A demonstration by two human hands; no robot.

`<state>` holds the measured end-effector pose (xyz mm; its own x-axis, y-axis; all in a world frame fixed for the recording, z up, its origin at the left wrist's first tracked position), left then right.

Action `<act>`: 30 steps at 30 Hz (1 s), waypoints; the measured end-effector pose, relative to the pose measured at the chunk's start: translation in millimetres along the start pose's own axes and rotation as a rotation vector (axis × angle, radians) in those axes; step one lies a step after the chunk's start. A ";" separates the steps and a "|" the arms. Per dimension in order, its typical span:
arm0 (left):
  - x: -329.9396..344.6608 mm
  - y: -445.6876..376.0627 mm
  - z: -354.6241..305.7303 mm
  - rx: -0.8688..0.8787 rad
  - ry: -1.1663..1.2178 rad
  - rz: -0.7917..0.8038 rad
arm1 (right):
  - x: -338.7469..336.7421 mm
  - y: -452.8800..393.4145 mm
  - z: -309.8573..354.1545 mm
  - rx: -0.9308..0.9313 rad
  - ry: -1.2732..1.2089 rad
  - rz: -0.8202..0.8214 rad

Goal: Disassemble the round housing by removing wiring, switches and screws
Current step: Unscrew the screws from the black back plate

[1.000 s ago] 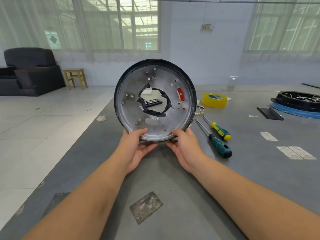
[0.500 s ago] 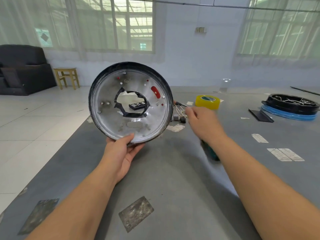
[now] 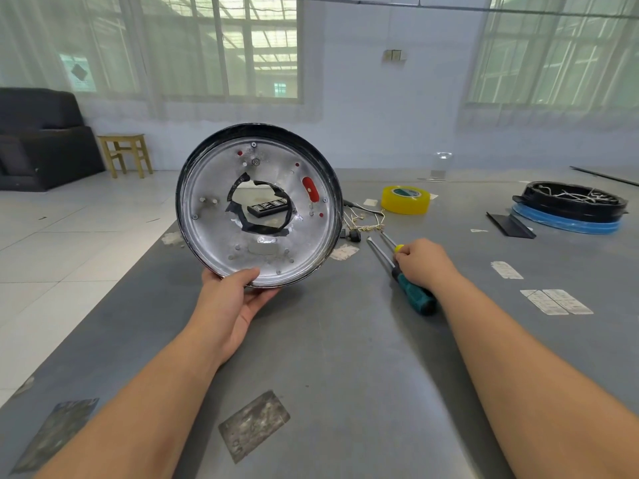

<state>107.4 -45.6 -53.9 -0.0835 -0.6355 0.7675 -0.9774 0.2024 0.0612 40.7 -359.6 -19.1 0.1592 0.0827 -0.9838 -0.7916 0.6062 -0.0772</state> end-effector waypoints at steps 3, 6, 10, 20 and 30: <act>-1.1 -0.9 0.5 0.008 0.005 -0.007 | 1.6 1.4 -2.0 0.025 -0.102 -0.033; -1.2 -1.3 0.7 0.020 0.007 -0.019 | 1.3 2.2 -3.3 0.031 -0.134 -0.146; -1.7 -0.6 0.3 0.029 0.025 -0.045 | -10.6 11.0 4.1 -0.051 -0.219 -0.421; -8.2 -3.3 -4.2 0.124 0.083 -0.111 | -3.6 87.5 91.3 -0.263 -0.970 -0.435; -35.0 -42.4 -47.7 0.117 -0.050 -0.093 | 31.3 106.2 106.0 -0.563 -0.736 -0.096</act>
<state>161.1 3.6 -52.9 0.0013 -0.6846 0.7289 -0.9971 0.0547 0.0532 24.1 -208.7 -41.0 0.4205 0.6495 -0.6335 -0.8943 0.1790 -0.4100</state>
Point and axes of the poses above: each hand's wrist, its own y-axis away from the middle knuckle, its own x-axis out of the palm, z = x × y, the point moved 3 cm from there along -y, towards the middle knuckle, and after that the axes turned 15 degrees about y, right-handed, at the moved point
